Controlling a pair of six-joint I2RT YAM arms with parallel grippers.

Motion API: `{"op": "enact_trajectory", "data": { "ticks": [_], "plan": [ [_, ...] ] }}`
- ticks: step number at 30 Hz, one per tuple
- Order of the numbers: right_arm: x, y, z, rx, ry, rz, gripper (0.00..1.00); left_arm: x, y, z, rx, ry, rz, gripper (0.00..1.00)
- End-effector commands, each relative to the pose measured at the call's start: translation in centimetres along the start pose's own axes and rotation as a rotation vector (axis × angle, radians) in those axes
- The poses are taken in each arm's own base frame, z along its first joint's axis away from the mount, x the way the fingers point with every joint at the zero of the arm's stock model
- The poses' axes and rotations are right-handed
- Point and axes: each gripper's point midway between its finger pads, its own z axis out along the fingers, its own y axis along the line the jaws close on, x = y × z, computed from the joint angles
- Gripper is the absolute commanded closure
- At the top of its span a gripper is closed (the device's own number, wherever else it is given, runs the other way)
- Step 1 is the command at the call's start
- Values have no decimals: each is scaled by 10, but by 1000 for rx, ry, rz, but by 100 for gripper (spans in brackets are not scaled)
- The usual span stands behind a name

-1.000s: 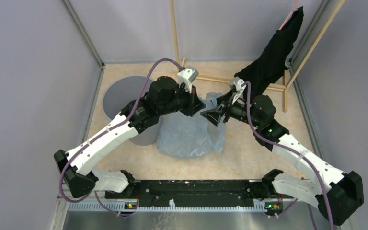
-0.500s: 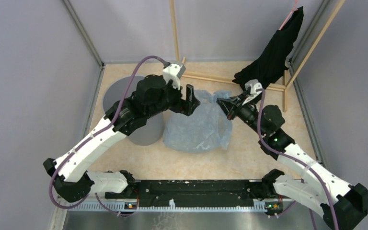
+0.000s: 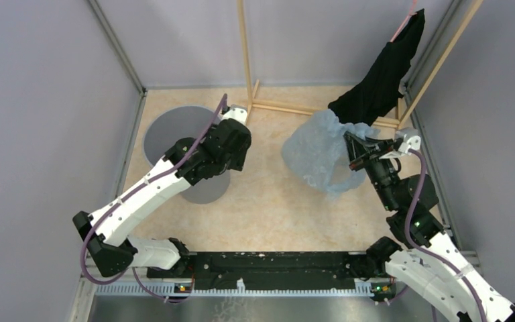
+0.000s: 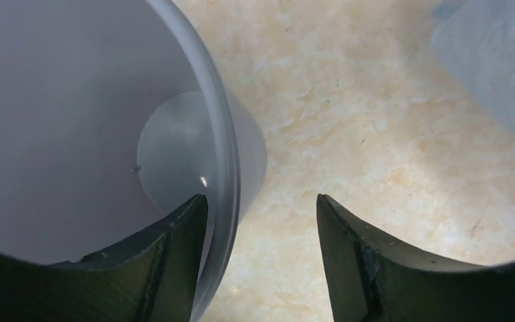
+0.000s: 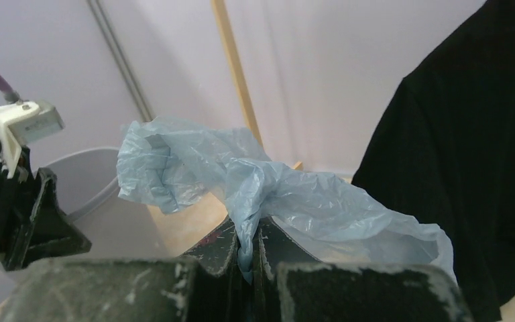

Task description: Put the trash bags into the trash bin

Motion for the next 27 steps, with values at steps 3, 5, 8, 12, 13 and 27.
{"op": "enact_trajectory", "data": {
  "ticks": [3, 5, 8, 12, 13, 27],
  "plan": [
    [-7, -12, -7, 60, -4, -44, 100, 2, 10, -7, -17, -9, 7, 50],
    [-8, -11, -8, 55, -6, -44, 100, 3, 9, -7, -7, -3, 15, 65],
    [-11, -10, -9, 51, -6, -45, 100, 4, 0, -8, 45, 6, 37, 82],
    [-18, -10, -14, 54, -17, -45, 100, -4, -20, -18, 170, 18, 60, 98],
    [-21, -11, -15, 57, -24, -44, 100, -9, -29, -24, 228, 11, 52, 99],
    [-108, -5, -41, 83, -125, 46, 100, 24, -178, -91, 830, 23, 197, 100]
  ]
}}
